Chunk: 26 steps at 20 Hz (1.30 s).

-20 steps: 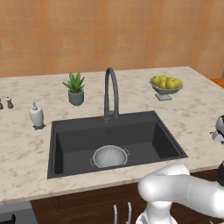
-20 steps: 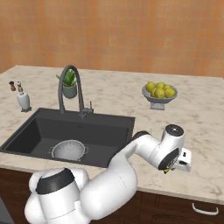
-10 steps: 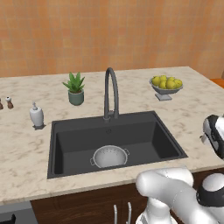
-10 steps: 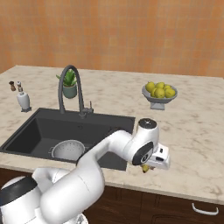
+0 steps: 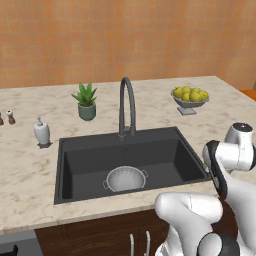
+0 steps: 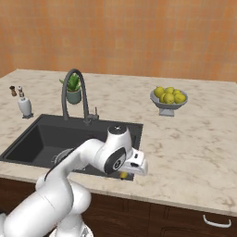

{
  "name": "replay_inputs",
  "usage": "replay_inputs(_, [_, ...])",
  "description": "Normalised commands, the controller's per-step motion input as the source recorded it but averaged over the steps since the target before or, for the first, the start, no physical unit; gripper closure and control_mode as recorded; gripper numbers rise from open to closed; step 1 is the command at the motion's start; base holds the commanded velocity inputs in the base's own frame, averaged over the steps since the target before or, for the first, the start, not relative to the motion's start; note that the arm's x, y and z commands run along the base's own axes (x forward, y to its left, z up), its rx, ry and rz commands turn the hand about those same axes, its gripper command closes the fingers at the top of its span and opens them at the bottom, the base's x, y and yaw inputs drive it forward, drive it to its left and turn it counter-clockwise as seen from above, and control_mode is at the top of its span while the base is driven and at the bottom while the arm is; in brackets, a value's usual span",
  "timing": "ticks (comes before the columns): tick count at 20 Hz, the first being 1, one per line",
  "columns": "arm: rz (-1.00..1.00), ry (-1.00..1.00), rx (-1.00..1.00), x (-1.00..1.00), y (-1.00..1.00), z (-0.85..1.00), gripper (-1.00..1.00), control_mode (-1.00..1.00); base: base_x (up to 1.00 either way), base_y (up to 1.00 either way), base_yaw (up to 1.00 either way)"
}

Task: Put the colander in the sink, put the banana in the colander, and turn on the sink faucet and pour water over the colander.

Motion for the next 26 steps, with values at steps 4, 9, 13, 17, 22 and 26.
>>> replay_inputs(4, [0.06,0.00,0.00,0.24,0.99,0.00,1.00,-1.00,0.00,0.00,0.00])
replay_inputs(9, [0.09,0.00,0.05,0.38,0.67,0.00,1.00,-1.00,0.00,0.00,0.00])
replay_inputs(13, [0.10,0.00,0.07,0.59,0.48,0.00,1.00,-1.00,0.00,0.00,0.00])
replay_inputs(17, [0.15,0.00,0.06,0.32,0.32,-0.12,1.00,-1.00,0.00,0.00,0.00])
replay_inputs(22, [0.09,0.07,0.02,0.08,0.44,-0.28,1.00,-1.00,0.00,0.00,0.00])
replay_inputs(26, [0.17,0.09,0.08,0.13,0.25,-0.27,1.00,-1.00,0.00,0.00,0.00])
